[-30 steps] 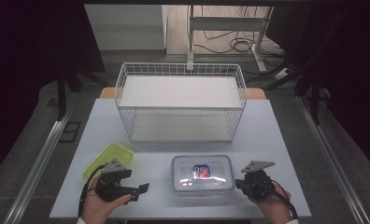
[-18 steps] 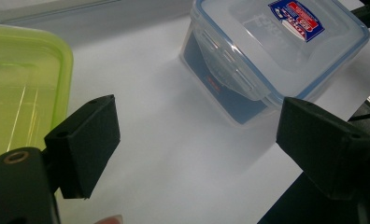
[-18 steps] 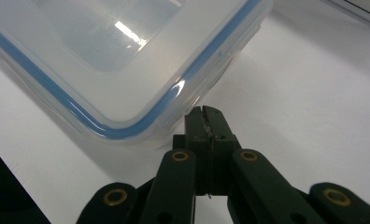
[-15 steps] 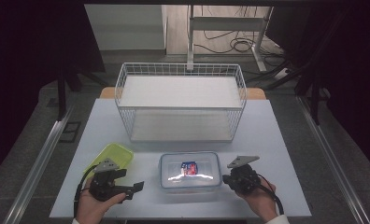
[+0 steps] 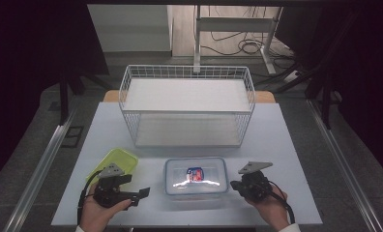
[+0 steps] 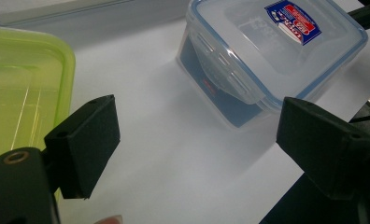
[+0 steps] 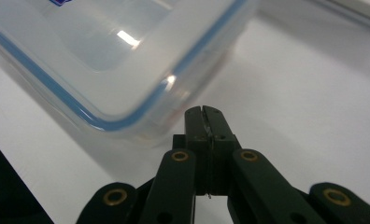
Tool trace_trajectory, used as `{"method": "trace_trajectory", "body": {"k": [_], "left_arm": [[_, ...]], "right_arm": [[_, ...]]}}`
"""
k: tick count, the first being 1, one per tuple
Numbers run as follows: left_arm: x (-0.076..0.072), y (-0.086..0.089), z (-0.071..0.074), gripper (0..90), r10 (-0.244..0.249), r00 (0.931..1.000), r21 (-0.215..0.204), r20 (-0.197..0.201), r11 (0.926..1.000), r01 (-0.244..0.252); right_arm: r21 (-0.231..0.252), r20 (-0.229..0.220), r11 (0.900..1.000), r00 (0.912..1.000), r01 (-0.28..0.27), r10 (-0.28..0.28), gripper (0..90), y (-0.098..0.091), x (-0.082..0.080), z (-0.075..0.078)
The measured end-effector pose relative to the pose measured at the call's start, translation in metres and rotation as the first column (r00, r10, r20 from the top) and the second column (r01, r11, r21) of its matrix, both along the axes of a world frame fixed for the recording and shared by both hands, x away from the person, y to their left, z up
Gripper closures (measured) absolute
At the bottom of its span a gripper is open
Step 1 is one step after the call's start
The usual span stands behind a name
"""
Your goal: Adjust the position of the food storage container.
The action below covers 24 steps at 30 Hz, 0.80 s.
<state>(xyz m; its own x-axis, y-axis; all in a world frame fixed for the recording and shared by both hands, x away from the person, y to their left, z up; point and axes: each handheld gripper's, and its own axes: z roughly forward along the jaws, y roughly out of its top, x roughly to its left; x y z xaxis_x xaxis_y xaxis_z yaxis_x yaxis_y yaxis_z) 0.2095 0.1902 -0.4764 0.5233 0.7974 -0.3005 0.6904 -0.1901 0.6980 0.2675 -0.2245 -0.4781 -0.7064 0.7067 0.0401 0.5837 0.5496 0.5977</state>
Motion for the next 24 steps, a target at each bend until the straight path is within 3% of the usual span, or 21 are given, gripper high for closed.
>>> {"method": "trace_trajectory", "body": {"k": [5, 9, 10, 11, 12, 13, 14, 15, 16, 17, 18, 19, 21, 22, 23, 24], "left_arm": [[-0.001, -0.001, 0.003, 13.0, -0.002, 1.0000, -0.030, -0.002, 0.9995, 0.002], [-0.001, -0.003, 0.005, 13.2, -0.002, 1.0000, -0.060, -0.002, 0.9982, 0.002], [-0.001, -0.004, 0.006, 13.7, -0.007, 0.9999, -0.094, -0.010, 0.9956, 0.006], [-0.001, -0.004, 0.006, 14.1, -0.007, 0.9999, -0.094, -0.010, 0.9956, 0.006], [0.000, -0.004, 0.007, 14.1, -0.007, 0.9999, -0.114, -0.015, 0.9935, 0.006], [0.001, -0.003, 0.008, 14.6, -0.002, 0.9998, -0.140, -0.018, 0.9902, 0.000], [0.001, -0.003, 0.008, 14.7, -0.002, 0.9998, -0.140, -0.018, 0.9902, 0.000], [0.002, -0.002, 0.008, 15.2, 0.007, 0.9998, -0.153, -0.021, 0.9882, -0.010], [0.002, -0.002, 0.008, 15.8, 0.007, 0.9998, -0.153, -0.021, 0.9882, -0.010], [0.003, -0.003, 0.008, 16.4, 0.010, 0.9996, -0.163, -0.026, 0.9865, -0.014], [0.003, -0.003, 0.008, 16.5, 0.010, 0.9996, -0.163, -0.026, 0.9865, -0.014], [0.005, -0.004, 0.007, 16.6, 0.005, 0.9994, -0.173, -0.033, 0.9848, -0.010], [0.007, -0.005, 0.007, 16.8, -0.005, 0.9982, -0.223, -0.060, 0.9747, -0.008], [0.007, -0.005, 0.007, 16.9, -0.005, 0.9982, -0.223, -0.060, 0.9747, -0.008], [0.010, -0.008, 0.006, 16.9, -0.013, 0.9962, -0.271, -0.086, 0.9625, -0.010], [0.010, -0.008, 0.006, 16.9, -0.013, 0.9962, -0.271, -0.086, 0.9625, -0.010]], "right_arm": [[0.064, 0.014, 0.9969, 0.9988, 0.047, -0.048, 89.2, -0.020, -0.005, 0.006], [0.164, -0.009, 0.9835, 0.9970, 0.077, -0.077, 86.1, -0.038, -0.008, 0.009], [0.222, -0.020, 0.9713, 0.9964, 0.085, -0.083, 74.6, -0.044, -0.009, 0.011], [0.249, -0.024, 0.9645, 0.9962, 0.087, -0.084, 67.0, -0.047, -0.009, 0.011], [0.249, -0.024, 0.9645, 0.9962, 0.087, -0.084, 67.0, -0.047, -0.009, 0.011], [0.306, -0.040, 0.9469, 0.9951, 0.099, -0.091, 51.7, -0.049, -0.009, 0.011], [0.333, -0.049, 0.9363, 0.9936, 0.113, -0.102, 46.7, -0.050, -0.009, 0.011], [0.355, -0.054, 0.9267, 0.9924, 0.123, -0.111, 43.0, -0.052, -0.009, 0.012], [0.355, -0.054, 0.9267, 0.9924, 0.123, -0.111, 43.0, -0.052, -0.009, 0.012], [0.389, -0.061, 0.9110, 0.9906, 0.137, -0.123, 38.3, -0.054, -0.008, 0.012], [0.389, -0.061, 0.9110, 0.9906, 0.137, -0.123, 38.3, -0.054, -0.008, 0.012], [0.411, -0.061, 0.8995, 0.9889, 0.148, -0.135, 34.7, -0.055, -0.009, 0.013], [0.435, -0.067, 0.8867, 0.9875, 0.157, -0.142, 31.5, -0.057, -0.009, 0.013], [0.435, -0.067, 0.8867, 0.9875, 0.157, -0.142, 31.5, -0.057, -0.009, 0.013], [0.461, -0.087, 0.8727, 0.9870, 0.160, -0.135, 29.9, -0.058, -0.008, 0.012], [0.461, -0.087, 0.8727, 0.9870, 0.160, -0.135, 29.9, -0.058, -0.008, 0.012]]}}
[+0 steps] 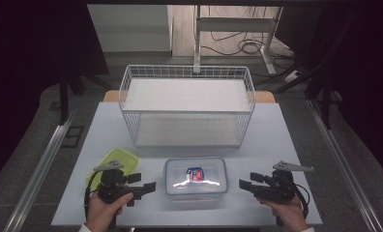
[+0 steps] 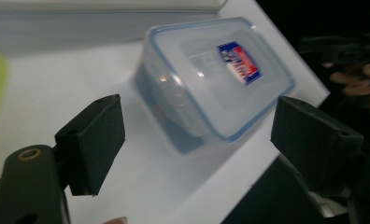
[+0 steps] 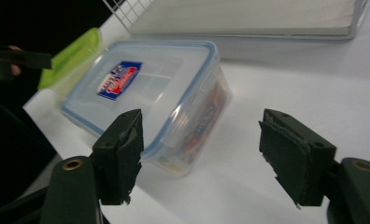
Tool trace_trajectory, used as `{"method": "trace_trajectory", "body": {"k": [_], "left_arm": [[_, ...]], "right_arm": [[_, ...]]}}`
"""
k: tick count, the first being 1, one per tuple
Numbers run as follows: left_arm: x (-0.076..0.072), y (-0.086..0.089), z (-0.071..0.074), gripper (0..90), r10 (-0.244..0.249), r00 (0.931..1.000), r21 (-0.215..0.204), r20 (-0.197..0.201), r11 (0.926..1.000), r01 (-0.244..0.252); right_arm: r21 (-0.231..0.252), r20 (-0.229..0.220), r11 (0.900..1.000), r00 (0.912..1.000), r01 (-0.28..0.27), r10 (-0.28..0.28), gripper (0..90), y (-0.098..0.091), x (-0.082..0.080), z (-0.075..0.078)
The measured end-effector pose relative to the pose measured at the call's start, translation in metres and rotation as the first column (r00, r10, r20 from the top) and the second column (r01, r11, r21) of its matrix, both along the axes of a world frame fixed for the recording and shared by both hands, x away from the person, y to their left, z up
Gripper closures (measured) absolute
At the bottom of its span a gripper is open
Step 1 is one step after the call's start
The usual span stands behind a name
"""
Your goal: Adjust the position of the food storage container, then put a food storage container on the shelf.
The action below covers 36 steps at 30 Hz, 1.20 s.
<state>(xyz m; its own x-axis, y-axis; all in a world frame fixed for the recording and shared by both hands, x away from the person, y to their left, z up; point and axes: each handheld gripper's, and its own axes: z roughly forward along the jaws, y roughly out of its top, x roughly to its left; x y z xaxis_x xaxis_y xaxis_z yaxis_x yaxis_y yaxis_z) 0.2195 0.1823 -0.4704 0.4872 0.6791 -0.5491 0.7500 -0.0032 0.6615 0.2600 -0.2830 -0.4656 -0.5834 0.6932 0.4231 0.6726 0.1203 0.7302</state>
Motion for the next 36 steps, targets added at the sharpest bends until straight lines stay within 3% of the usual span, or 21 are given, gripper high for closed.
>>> {"method": "trace_trajectory", "body": {"k": [3, 4, 8, 13, 17, 24, 36], "left_arm": [[0.006, -0.005, -0.002, 16.3, -0.002, 0.9996, -0.041, -0.029, 0.9992, 0.001], [0.009, -0.009, -0.003, 15.5, -0.001, 0.9987, -0.073, -0.051, 0.9973, -0.003], [0.014, -0.014, -0.006, 14.4, -0.005, 0.9965, -0.110, -0.084, 0.9939, -0.004], [0.024, -0.024, -0.013, 12.5, -0.009, 0.9925, -0.119, -0.122, 0.9929, -0.005], [0.033, -0.028, -0.020, 11.5, 0.012, 0.9886, -0.098, -0.150, 0.9949, -0.027], [0.038, -0.037, -0.027, 10.3, 0.001, 0.9854, -0.076, -0.170, 0.9970, -0.014], [0.043, -0.038, -0.033, 10.2, -0.009, 0.9805, -0.076, -0.196, 0.9971, -0.006]], "right_arm": [[0.040, -0.033, 0.9992, 0.9995, -0.001, 0.003, 27.5, -0.002, 0.004, -0.002], [0.055, -0.043, 0.9985, 0.9991, -0.001, 0.003, 26.9, -0.003, 0.006, -0.003], [0.081, -0.049, 0.9967, 0.9988, -0.001, 0.005, 26.8, -0.003, 0.008, -0.003], [0.084, -0.053, 0.9964, 0.9985, -0.013, 0.017, 26.8, 0.002, 0.010, -0.004], [0.068, -0.053, 0.9973, 0.9982, -0.025, 0.029, 26.8, 0.007, 0.012, -0.006], [0.053, -0.053, 0.9983, 0.9982, -0.023, 0.026, 26.9, 0.007, 0.012, -0.007], [0.041, -0.050, 0.9989, 0.9984, -0.024, 0.026, 27.1, 0.008, 0.013, -0.007]]}}
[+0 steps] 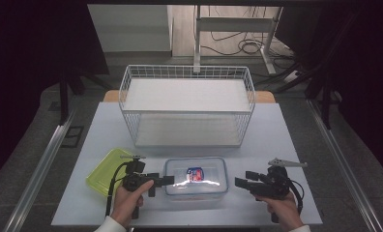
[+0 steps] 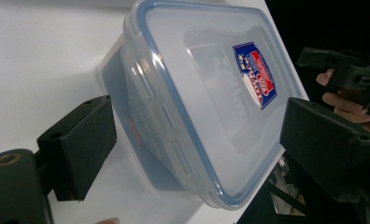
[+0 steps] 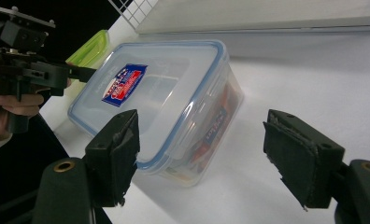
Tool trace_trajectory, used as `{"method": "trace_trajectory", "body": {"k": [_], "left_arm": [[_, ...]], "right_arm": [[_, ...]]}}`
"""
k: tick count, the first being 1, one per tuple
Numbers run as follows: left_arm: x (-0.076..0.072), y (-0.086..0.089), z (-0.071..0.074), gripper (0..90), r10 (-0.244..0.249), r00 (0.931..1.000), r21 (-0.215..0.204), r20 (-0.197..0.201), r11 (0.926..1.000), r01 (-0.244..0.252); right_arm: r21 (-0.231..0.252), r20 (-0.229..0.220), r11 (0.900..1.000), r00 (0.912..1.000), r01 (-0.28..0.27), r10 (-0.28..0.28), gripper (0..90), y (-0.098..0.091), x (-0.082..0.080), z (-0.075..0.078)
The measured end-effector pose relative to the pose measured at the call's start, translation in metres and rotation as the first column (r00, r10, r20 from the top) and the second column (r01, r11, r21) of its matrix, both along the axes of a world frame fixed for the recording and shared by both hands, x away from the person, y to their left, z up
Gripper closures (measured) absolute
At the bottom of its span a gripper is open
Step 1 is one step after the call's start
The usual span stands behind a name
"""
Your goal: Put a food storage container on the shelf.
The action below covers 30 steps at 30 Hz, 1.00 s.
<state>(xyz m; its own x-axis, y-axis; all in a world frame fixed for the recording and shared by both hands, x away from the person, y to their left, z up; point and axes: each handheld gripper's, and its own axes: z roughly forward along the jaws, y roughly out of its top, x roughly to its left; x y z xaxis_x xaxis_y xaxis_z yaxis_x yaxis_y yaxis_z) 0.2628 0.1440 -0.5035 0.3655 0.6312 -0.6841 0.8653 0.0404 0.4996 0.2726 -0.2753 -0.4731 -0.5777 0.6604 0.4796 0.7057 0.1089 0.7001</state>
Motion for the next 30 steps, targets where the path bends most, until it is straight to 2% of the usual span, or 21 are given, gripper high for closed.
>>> {"method": "trace_trajectory", "body": {"k": [4, 5, 6, 7, 8, 10, 12, 26, 30], "left_arm": [[0.000, -0.002, -0.002, 10.3, -0.006, 0.9999, -0.002, -0.011, 1.0000, 0.006], [0.001, -0.001, -0.005, 10.3, -0.005, 0.9997, -0.023, -0.024, 0.9997, 0.004], [0.001, -0.001, -0.005, 10.3, -0.005, 0.9997, -0.023, -0.024, 0.9997, 0.004], [0.001, 0.000, -0.008, 10.3, -0.009, 0.9991, -0.040, -0.041, 0.9992, 0.008], [0.002, 0.000, -0.010, 10.3, -0.005, 0.9987, -0.038, -0.051, 0.9993, 0.003], [0.001, 0.000, -0.011, 11.5, -0.001, 0.9994, -0.012, -0.035, 0.9999, 0.000], [0.002, 0.001, -0.010, 12.1, -0.008, 0.9992, -0.033, -0.039, 0.9994, 0.007], [0.005, -0.005, -0.017, 15.6, -0.041, 0.9975, -0.040, -0.058, 0.9985, 0.038], [0.005, -0.008, -0.018, 22.9, -0.054, 0.9964, -0.034, -0.065, 0.9981, 0.052]], "right_arm": [[-0.003, 0.001, 1.0000, 1.0000, 0.003, -0.003, 27.1, 0.000, 0.000, 0.000], [-0.004, 0.001, 1.0000, 1.0000, 0.004, -0.004, 27.1, 0.000, 0.000, 0.000], [-0.004, 0.001, 1.0000, 1.0000, 0.004, -0.004, 27.1, 0.000, 0.000, 0.000], [-0.006, 0.001, 1.0000, 1.0000, 0.004, -0.004, 27.1, 0.000, 0.000, 0.000], [-0.007, 0.001, 1.0000, 1.0000, 0.004, -0.004, 27.1, 0.000, 0.000, 0.000], [-0.008, 0.001, 1.0000, 1.0000, 0.005, -0.005, 27.1, 0.000, 0.000, 0.000], [-0.013, 0.002, 0.9999, 1.0000, 0.006, -0.006, 27.1, 0.000, 0.000, 0.000], [-0.008, -0.009, 1.0000, 1.0000, 0.002, -0.002, 26.9, 0.001, 0.002, -0.003], [-0.001, -0.019, 1.0000, 0.9998, -0.003, 0.003, 26.9, 0.002, 0.004, -0.004]]}}
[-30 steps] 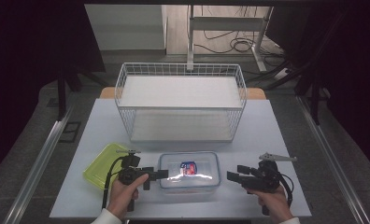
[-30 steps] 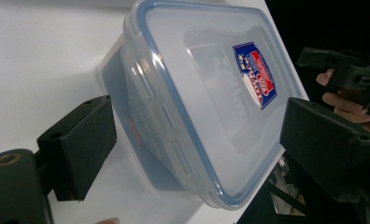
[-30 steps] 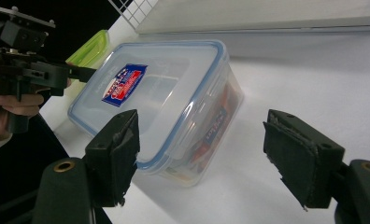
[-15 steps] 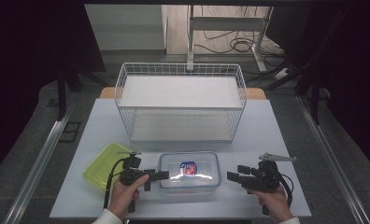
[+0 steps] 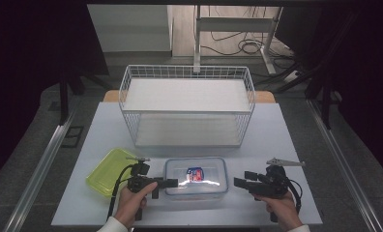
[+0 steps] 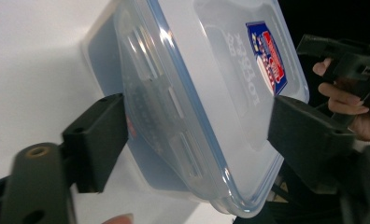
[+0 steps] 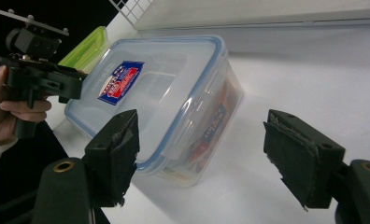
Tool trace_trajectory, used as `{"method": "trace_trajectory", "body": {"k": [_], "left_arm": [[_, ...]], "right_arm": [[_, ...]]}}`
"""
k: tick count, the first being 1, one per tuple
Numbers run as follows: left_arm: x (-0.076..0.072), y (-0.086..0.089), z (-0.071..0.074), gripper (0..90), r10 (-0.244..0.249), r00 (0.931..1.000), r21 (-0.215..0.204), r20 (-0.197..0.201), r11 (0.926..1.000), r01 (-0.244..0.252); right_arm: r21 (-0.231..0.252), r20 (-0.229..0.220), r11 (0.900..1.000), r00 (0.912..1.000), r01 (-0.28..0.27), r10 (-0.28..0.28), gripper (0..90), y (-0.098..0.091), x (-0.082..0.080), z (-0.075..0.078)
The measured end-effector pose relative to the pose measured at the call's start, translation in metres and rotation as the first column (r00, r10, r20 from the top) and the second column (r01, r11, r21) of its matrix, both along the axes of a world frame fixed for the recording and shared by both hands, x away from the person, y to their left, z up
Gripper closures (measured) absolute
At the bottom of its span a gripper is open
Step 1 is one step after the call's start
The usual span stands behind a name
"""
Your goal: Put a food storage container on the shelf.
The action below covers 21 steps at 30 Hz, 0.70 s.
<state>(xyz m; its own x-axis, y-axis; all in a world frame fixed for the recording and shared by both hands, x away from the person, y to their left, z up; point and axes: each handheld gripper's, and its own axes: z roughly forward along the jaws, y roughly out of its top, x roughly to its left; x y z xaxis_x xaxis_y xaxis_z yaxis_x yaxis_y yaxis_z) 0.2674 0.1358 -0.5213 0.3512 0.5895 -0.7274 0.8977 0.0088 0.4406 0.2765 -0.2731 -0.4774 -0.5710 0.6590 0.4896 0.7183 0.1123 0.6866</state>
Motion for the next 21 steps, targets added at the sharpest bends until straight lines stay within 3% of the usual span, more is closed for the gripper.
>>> {"method": "trace_trajectory", "body": {"k": [4, 10, 13, 21], "left_arm": [[0.000, 0.000, 0.000, 23.5, 0.000, 1.0000, 0.002, -0.003, 1.0000, 0.000], [-0.001, 0.002, 0.001, 27.3, 0.005, 1.0000, -0.001, 0.001, 1.0000, -0.005], [-0.001, 0.002, 0.001, 27.6, 0.006, 1.0000, -0.002, -0.001, 1.0000, -0.006], [-0.001, 0.002, 0.001, 27.7, 0.006, 1.0000, -0.002, -0.001, 1.0000, -0.006]], "right_arm": [[0.015, -0.019, 0.9998, 0.9997, -0.013, 0.013, 26.7, 0.003, 0.005, -0.003], [0.071, -0.094, 0.9966, 0.9944, -0.042, 0.048, 25.6, 0.014, 0.020, -0.012], [0.095, -0.143, 0.9933, 0.9867, -0.065, 0.078, 25.1, 0.023, 0.028, -0.018], [0.132, -0.206, 0.9874, 0.9719, -0.087, 0.113, 24.5, 0.033, 0.041, -0.025]]}}
